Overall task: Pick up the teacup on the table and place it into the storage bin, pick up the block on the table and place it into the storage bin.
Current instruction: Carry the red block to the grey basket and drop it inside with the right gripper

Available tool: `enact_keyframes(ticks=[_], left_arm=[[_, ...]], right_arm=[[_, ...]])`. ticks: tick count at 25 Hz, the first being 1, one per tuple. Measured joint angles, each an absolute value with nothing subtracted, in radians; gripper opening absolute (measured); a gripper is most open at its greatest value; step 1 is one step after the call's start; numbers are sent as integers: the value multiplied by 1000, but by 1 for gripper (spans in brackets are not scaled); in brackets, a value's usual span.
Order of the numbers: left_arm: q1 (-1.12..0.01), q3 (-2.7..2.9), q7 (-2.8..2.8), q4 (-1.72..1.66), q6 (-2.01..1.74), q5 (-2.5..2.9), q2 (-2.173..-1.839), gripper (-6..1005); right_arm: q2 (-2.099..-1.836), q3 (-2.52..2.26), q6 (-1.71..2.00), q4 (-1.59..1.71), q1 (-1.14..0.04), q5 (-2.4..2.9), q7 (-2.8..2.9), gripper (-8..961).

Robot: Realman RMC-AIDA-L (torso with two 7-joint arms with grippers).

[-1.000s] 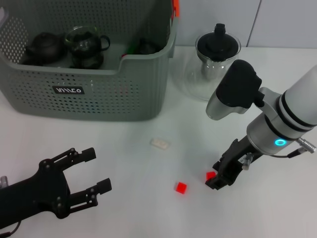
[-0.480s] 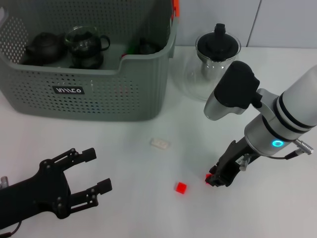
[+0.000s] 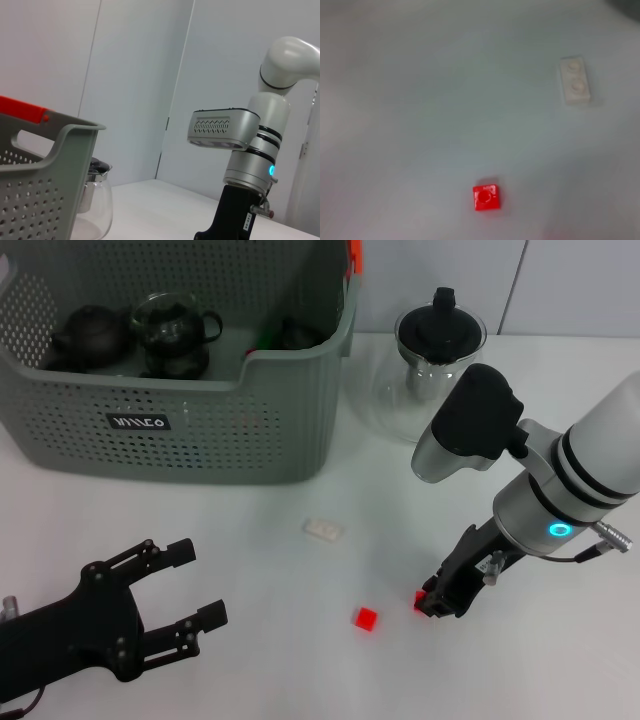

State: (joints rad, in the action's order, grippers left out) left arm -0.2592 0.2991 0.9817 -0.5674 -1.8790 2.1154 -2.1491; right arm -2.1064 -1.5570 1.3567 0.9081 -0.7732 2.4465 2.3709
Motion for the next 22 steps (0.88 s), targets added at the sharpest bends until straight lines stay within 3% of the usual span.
enact_keyframes(ticks=[12, 22], left_arm=[[-259, 297, 982, -568, -1880, 2115, -2149, 825], [-259, 292, 982, -569, -1881, 2114, -2149, 824]], right_arm=[[-2098, -1473, 1443, 963, -763, 2406, 2365, 126], [-2096, -1164, 1727, 1328, -723, 2238, 2320, 113]])
